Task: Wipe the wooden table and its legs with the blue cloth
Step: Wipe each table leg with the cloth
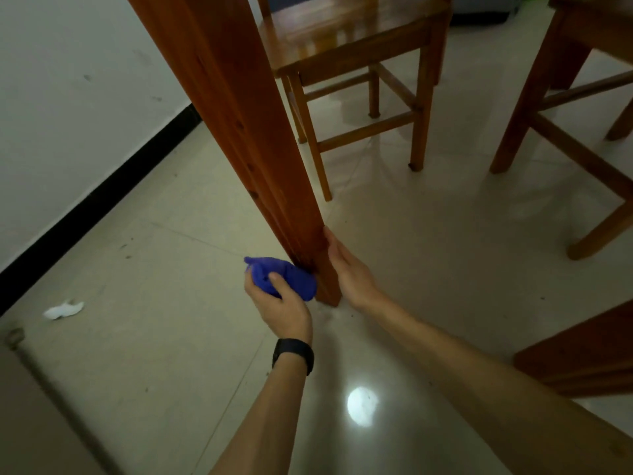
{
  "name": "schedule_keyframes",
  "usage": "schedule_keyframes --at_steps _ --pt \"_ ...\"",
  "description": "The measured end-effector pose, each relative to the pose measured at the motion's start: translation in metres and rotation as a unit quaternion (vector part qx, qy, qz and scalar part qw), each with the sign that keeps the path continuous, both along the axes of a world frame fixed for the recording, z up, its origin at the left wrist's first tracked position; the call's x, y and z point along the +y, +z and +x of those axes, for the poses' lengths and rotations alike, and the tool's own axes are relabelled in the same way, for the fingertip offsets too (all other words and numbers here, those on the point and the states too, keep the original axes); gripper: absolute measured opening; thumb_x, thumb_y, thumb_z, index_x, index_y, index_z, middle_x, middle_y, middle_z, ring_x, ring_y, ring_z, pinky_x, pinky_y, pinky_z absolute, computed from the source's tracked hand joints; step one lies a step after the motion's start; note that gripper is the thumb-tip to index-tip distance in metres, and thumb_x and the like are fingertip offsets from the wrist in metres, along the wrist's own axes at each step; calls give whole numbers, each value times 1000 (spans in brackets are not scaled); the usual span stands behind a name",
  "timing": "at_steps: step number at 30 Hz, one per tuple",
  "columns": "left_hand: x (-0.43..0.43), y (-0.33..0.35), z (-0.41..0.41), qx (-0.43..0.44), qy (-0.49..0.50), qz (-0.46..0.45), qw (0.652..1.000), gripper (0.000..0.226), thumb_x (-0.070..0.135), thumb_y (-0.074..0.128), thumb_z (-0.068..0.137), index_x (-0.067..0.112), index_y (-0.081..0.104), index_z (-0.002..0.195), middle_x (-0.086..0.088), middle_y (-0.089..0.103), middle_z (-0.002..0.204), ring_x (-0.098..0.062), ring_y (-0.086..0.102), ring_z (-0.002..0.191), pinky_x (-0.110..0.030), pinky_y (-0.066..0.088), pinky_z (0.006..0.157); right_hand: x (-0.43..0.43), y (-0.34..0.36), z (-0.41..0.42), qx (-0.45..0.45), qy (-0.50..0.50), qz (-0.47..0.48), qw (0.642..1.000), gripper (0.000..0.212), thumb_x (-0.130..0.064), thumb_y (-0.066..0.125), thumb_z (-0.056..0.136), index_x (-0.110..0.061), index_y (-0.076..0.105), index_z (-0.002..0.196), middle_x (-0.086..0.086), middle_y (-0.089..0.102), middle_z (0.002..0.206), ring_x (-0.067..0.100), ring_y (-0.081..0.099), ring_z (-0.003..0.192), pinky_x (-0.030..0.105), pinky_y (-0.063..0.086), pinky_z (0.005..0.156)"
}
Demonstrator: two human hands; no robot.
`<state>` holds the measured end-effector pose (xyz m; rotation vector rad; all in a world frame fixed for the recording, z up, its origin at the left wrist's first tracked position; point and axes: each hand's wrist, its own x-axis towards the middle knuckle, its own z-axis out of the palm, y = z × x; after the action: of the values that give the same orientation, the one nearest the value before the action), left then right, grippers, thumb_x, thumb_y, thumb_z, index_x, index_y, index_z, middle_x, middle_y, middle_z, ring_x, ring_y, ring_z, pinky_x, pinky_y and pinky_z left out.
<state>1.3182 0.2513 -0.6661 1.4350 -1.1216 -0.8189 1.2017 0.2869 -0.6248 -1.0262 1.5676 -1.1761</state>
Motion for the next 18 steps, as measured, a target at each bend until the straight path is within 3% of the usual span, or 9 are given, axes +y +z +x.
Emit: schedule_keyframes --at_steps 2,5,8,10,13,16,18 --pt "5 -9 -10 -67 -79 -29 994 42 37 48 100 36 38 140 5 51 138 -15 53 123 -36 47 103 -6 -12 6 10 18 -22 1000 55 -65 10 97 -54 4 150 -16 26 159 10 37 140 40 32 116" --pt "5 -27 -13 -126 -113 -14 985 48 24 53 100 30 37 146 5 52 139 -12 54 120 -29 45 98 -6 -22 9 31 29 -20 999 58 -64 10 96 -52 -2 151 -14 17 162 12 34 142 41 32 116" --pt "-8 -38 6 -142 -169 80 972 49 24 54 100 34 37 145 8 59 124 -13 58 107 -28 45 91 1 -26 9 58 41 -6 997 54 -51 16 103 -46 -5 152 -11 11 164 13 28 145 34 28 117" --pt "-16 -42 24 -147 -201 155 956 48 24 58 98 33 42 142 4 61 118 -21 61 107 -32 48 94 3 -27 9 89 45 -5 995 54 -45 19 106 -45 -8 152 -8 8 165 14 26 146 34 29 116" --pt "-21 -39 35 -57 -114 194 973 45 29 56 100 32 39 142 1 59 123 -20 59 105 -44 50 99 3 -29 8 112 44 -4 993 54 -48 20 105 -48 -9 151 -10 6 165 13 23 146 31 27 114" --pt "-20 -36 23 8 12 121 993 48 38 51 101 38 33 145 4 58 124 -17 59 109 -39 49 98 5 -30 8 75 37 4 996 53 -56 18 102 -54 -6 150 -13 12 163 13 25 146 36 27 116" --pt "-16 -38 4 7 14 75 997 47 45 50 99 47 30 142 3 58 134 -18 59 117 -38 49 100 7 -31 8 51 34 10 998 53 -55 18 102 -52 -2 151 -13 18 161 6 29 140 27 28 111"
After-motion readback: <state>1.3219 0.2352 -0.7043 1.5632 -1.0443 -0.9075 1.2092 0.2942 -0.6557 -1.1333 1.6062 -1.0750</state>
